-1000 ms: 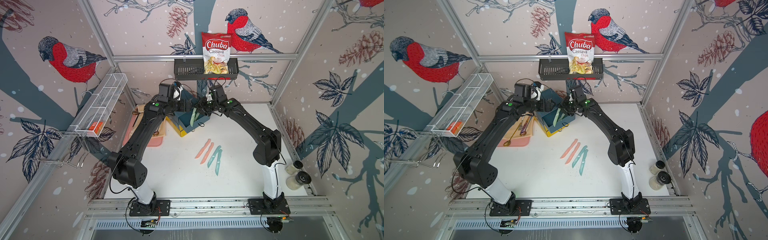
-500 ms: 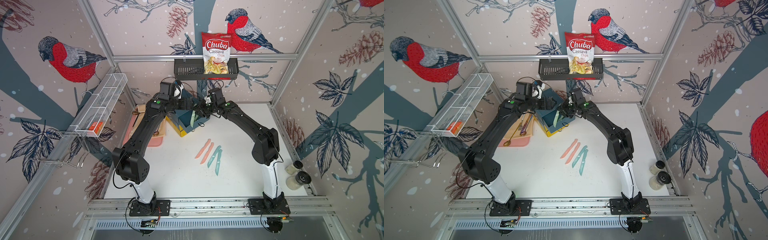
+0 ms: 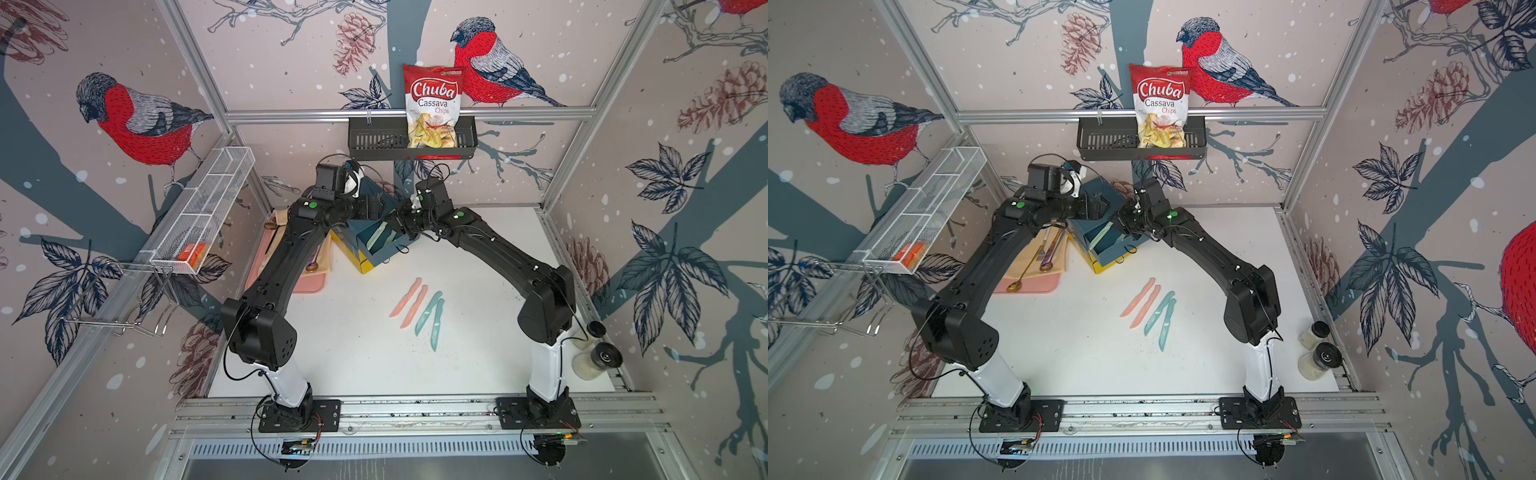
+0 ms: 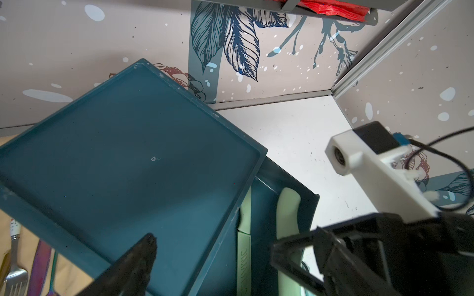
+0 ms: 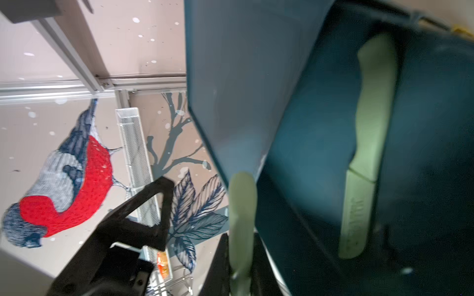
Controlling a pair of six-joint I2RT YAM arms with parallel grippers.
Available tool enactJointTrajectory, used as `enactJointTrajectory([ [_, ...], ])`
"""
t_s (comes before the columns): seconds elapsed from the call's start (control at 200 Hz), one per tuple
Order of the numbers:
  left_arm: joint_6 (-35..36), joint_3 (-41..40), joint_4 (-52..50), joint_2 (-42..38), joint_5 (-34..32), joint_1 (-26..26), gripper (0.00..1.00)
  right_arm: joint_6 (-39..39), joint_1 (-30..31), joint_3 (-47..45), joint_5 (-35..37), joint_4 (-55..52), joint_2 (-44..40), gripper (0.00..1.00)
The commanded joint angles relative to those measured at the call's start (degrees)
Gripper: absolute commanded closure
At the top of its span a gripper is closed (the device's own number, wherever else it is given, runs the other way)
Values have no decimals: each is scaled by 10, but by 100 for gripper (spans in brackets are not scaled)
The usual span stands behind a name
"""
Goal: Place the fruit knives into the drawer by color
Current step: Place the fruit knife in the drawer.
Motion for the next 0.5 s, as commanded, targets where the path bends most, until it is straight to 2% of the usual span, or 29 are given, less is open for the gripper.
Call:
enactJointTrajectory([
  [0.0, 0, -1, 0, -4, 8, 1, 3, 48, 6, 12, 72, -8, 1, 100],
  [0.24, -1, -3, 0, -9, 12, 0, 3, 54, -3, 28, 96, -38, 16, 100],
  [0.365, -1, -7, 1, -11, 12, 1, 3, 61, -11, 41, 78, -42, 32, 100],
  [0.415, -1, -7, 1, -10, 12, 2, 3, 59, -11, 48, 76, -50, 40, 90],
  [0.455, -2, -6, 2, -10, 13, 3, 3, 60, -10, 47, 75, -48, 41, 72],
  [0.495, -3, -4, 2, -8, 14, 4, 3, 62, -11, 43, 74, -43, 40, 67],
])
